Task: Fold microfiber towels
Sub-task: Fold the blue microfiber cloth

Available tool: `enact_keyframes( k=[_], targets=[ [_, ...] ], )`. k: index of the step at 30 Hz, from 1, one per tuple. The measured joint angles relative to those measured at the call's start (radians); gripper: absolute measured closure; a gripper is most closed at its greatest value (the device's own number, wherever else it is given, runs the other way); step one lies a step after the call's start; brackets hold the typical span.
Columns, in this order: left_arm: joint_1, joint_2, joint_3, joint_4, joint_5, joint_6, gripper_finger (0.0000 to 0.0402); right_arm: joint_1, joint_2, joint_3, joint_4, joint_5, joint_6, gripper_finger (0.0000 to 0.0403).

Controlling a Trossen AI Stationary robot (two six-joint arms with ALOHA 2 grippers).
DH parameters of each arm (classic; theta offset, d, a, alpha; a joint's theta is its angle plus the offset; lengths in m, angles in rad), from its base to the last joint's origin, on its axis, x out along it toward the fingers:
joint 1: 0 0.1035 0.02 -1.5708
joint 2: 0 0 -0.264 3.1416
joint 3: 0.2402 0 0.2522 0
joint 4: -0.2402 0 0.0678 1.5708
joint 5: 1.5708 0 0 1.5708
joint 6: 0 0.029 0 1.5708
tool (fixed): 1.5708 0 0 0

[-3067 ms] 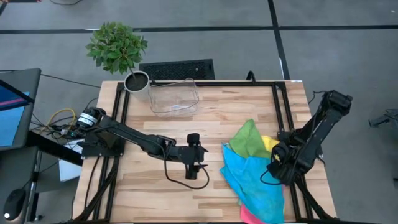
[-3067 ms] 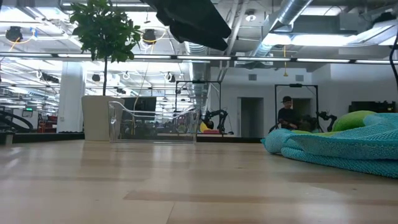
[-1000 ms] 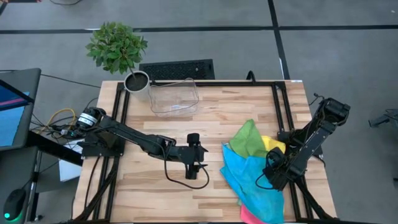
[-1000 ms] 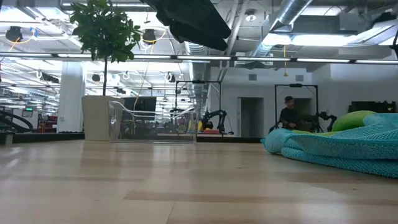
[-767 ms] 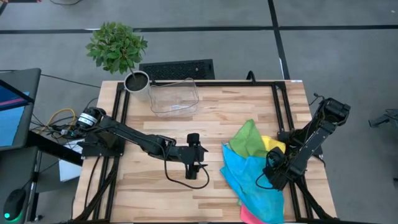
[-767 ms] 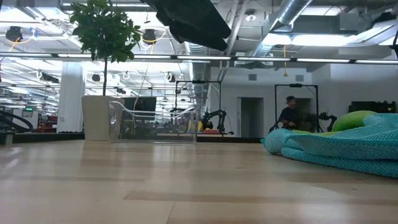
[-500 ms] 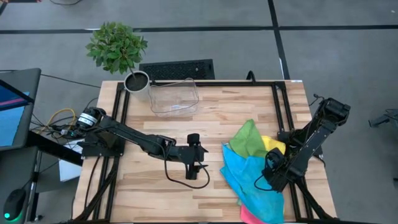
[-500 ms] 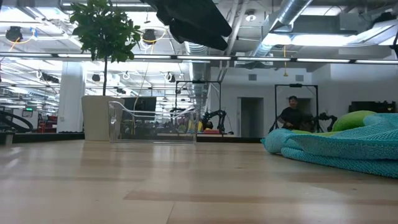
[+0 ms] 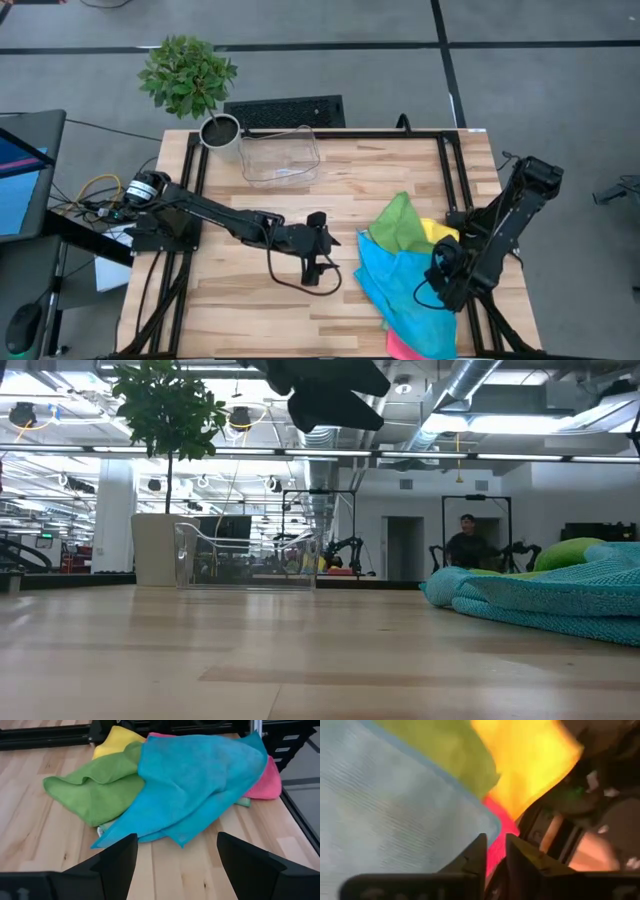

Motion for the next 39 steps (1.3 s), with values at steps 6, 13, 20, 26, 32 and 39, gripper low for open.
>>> enact_keyframes(
  k=[6, 13, 20, 26, 32, 39],
  targets=[
    [0.011, 0.000, 0.000, 0.000, 0.000, -0.006, 0.0136, 0.000, -0.092, -0.160, 0.164, -0.021, 0.055, 0.0238],
    [0.010, 0.000, 0.000, 0.000, -0.001, -0.006, 0.0136, 0.002, -0.145, -0.215, 0.219, -0.019, 0.055, 0.0241],
    [0.011, 0.000, 0.000, 0.000, -0.003, -0.006, 0.0136, 0.002, -0.139, -0.286, 0.335, -0.018, 0.045, 0.0286],
    [0.011, 0.000, 0.000, 0.000, -0.004, -0.006, 0.0136, 0.002, -0.139, -0.281, 0.328, -0.022, 0.051, 0.0354],
    [0.011, 0.000, 0.000, 0.000, -0.010, -0.002, 0.0136, 0.002, -0.139, -0.216, 0.231, -0.021, 0.052, 0.0385],
    [0.016, 0.000, 0.000, 0.027, 0.051, -0.007, 0.0136, 0.003, -0.139, -0.044, 0.029, 0.051, 0.052, 0.0392]
  ],
)
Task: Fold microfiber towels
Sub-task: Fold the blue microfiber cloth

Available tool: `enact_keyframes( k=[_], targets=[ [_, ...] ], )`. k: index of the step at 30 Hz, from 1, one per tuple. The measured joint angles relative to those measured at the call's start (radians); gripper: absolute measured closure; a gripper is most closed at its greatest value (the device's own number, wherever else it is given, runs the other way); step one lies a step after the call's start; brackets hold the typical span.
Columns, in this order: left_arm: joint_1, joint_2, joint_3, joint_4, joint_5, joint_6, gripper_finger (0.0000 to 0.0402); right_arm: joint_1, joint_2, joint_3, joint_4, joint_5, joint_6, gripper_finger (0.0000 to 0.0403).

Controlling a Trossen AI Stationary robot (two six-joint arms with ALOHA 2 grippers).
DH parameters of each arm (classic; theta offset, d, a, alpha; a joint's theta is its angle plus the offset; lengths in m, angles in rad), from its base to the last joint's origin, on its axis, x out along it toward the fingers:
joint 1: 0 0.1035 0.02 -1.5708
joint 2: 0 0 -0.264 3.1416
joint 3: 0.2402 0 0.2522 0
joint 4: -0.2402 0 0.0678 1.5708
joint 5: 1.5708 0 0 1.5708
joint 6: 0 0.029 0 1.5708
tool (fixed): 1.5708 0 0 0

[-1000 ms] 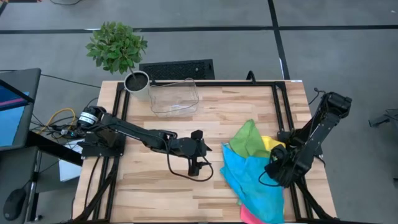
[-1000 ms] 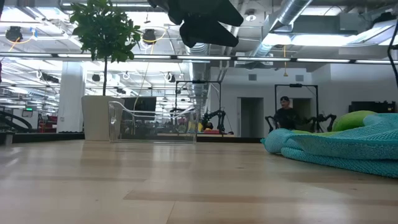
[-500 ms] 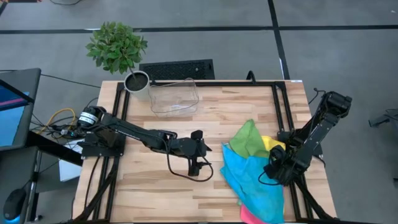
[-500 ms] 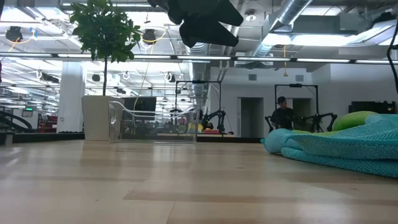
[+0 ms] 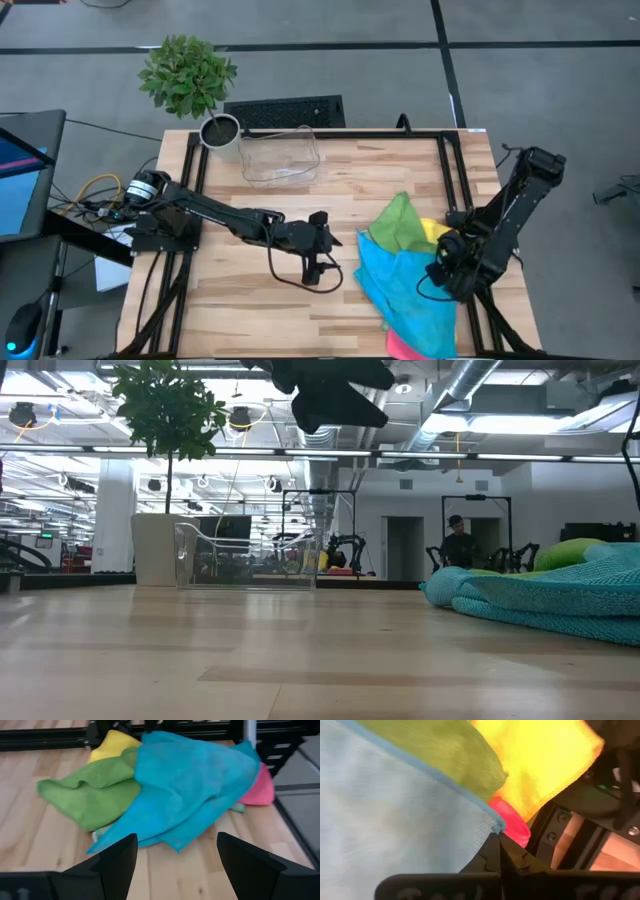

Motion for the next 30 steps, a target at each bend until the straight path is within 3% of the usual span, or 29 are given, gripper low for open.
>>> enact_keyframes(
  k=[7, 12, 19, 30],
  targets=[
    [0.058, 0.015, -0.001, 0.045, 0.146, -0.001, 0.0136, 0.032, 0.000, 0.155, -0.070, 0.156, 0.001, 0.0396],
    [0.122, 0.065, -0.002, 0.086, 0.255, 0.071, 0.0136, 0.070, 0.000, 0.206, -0.077, 0.211, 0.012, 0.0396],
    [0.195, 0.190, 0.027, 0.129, 0.343, 0.287, 0.0136, 0.118, 0.001, 0.213, -0.084, 0.213, 0.078, 0.0393],
    [0.290, 0.376, 0.184, 0.079, 0.394, 0.432, 0.0136, 0.116, 0.001, 0.212, -0.081, 0.211, 0.078, 0.0390]
  ],
)
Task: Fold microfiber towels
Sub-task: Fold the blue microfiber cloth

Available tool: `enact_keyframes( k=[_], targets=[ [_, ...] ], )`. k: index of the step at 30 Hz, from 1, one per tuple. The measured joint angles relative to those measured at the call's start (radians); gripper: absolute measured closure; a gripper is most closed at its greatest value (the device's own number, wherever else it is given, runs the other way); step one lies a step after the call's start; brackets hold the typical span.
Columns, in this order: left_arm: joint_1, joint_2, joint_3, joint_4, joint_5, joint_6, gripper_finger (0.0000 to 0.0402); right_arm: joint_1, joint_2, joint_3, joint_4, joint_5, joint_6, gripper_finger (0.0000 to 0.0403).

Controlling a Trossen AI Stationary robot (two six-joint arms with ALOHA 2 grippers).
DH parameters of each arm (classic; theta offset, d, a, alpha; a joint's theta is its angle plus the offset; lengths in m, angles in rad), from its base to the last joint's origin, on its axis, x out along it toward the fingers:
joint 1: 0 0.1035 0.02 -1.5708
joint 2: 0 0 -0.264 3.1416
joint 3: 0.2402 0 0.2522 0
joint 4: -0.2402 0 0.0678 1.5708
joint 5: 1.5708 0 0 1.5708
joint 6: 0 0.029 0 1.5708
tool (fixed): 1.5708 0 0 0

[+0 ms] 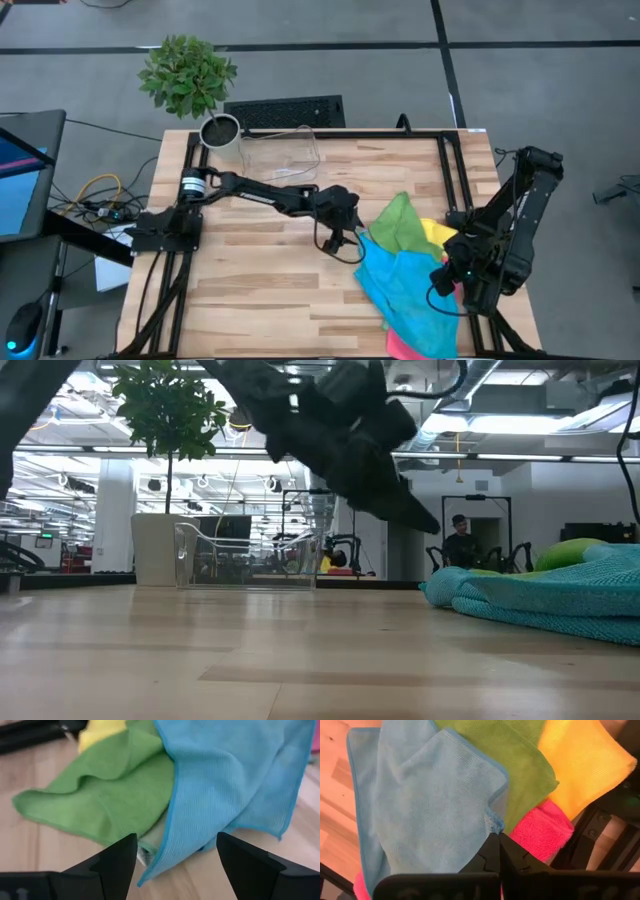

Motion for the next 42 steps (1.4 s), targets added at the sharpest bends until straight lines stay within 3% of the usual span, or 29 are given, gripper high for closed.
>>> enact_keyframes(
  k=[6, 15, 37, 42],
  targets=[
    [0.019, 0.083, 0.048, -0.039, -0.009, 0.042, 0.0136, 0.000, 0.000, 0.000, -0.007, 0.000, -0.005, 0.0389],
    [0.046, 0.102, 0.062, -0.034, -0.027, 0.050, 0.0149, 0.000, 0.000, 0.000, -0.013, 0.001, -0.008, 0.0388],
    [0.023, 0.130, 0.068, -0.073, -0.055, 0.079, 0.0387, 0.000, 0.000, 0.000, -0.019, 0.003, -0.009, 0.0388],
    [0.004, 0.115, 0.068, -0.103, -0.090, 0.031, 0.0399, -0.011, 0.000, 0.000, -0.015, 0.070, -0.015, 0.0389]
  ],
)
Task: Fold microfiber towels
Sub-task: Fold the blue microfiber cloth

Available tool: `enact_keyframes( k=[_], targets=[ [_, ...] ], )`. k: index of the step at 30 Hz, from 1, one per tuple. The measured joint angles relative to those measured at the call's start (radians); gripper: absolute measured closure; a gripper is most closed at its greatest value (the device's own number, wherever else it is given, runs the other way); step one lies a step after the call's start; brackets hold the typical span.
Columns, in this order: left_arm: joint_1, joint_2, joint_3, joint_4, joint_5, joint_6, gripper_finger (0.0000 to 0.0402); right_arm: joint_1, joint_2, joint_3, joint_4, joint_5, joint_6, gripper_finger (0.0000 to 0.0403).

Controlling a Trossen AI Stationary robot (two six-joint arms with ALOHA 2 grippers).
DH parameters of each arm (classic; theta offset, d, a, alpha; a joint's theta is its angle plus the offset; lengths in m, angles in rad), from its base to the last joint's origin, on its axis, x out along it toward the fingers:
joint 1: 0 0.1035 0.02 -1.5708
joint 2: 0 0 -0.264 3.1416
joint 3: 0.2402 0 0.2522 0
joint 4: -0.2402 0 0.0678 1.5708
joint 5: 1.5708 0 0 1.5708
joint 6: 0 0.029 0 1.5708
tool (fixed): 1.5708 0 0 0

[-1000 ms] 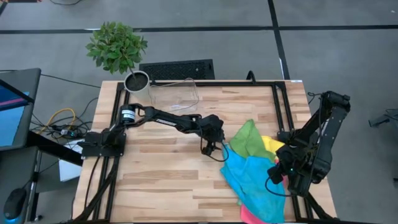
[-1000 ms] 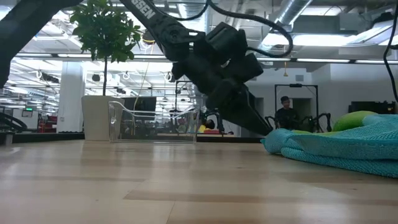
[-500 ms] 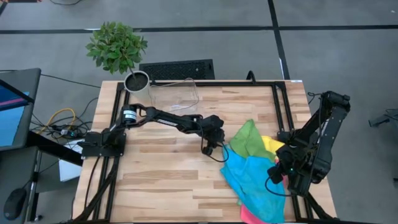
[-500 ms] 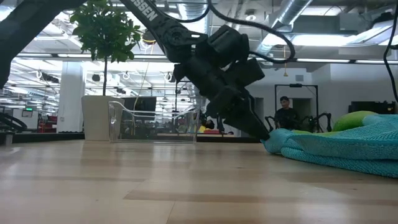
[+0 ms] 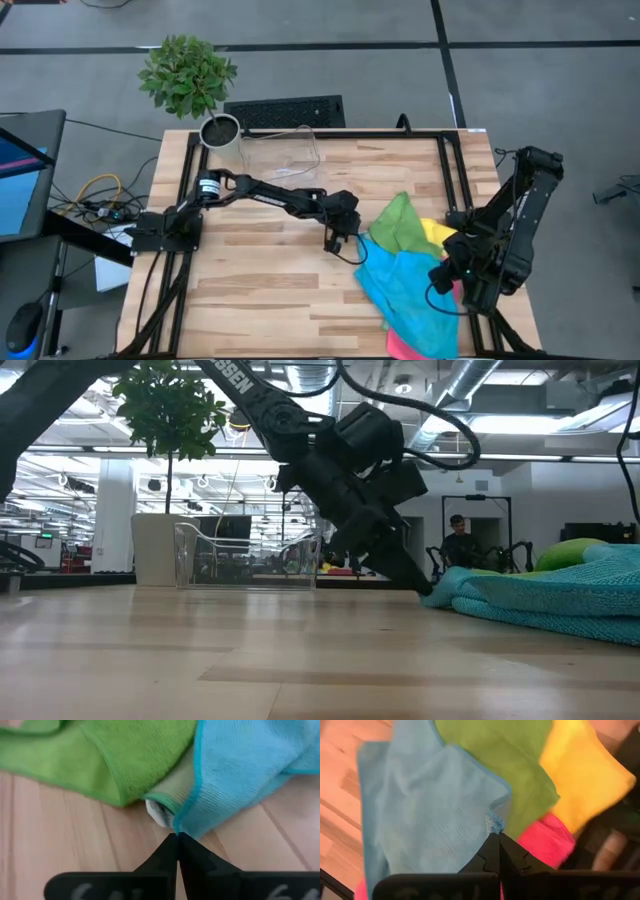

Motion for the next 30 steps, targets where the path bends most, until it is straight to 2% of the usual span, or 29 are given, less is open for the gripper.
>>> enact_keyframes(
  k=[3, 6, 14, 17, 24, 30],
  targets=[
    [-0.018, -0.048, 0.000, -0.087, -0.060, -0.034, 0.0400, -0.028, 0.000, 0.012, 0.002, 0.020, -0.042, 0.0393],
    [-0.045, -0.111, 0.000, -0.211, -0.127, -0.067, 0.0401, -0.063, 0.000, 0.038, 0.003, 0.084, -0.113, 0.0393],
    [-0.138, -0.324, 0.000, -0.420, -0.209, -0.184, 0.0401, -0.187, 0.000, 0.140, 0.015, 0.223, -0.377, 0.0393],
    [-0.195, -0.415, 0.000, -0.524, -0.286, -0.242, 0.0401, -0.230, 0.000, 0.168, 0.048, 0.253, -0.475, 0.0393],
    [-0.369, -0.587, 0.000, -0.799, -0.506, -0.492, 0.0401, -0.318, 0.000, 0.190, 0.259, 0.274, -0.744, 0.0394],
    [-0.528, -0.673, 0.000, -0.972, -0.618, -0.751, 0.0401, -0.369, 0.000, 0.190, 0.487, 0.278, -0.967, 0.0394]
  ],
)
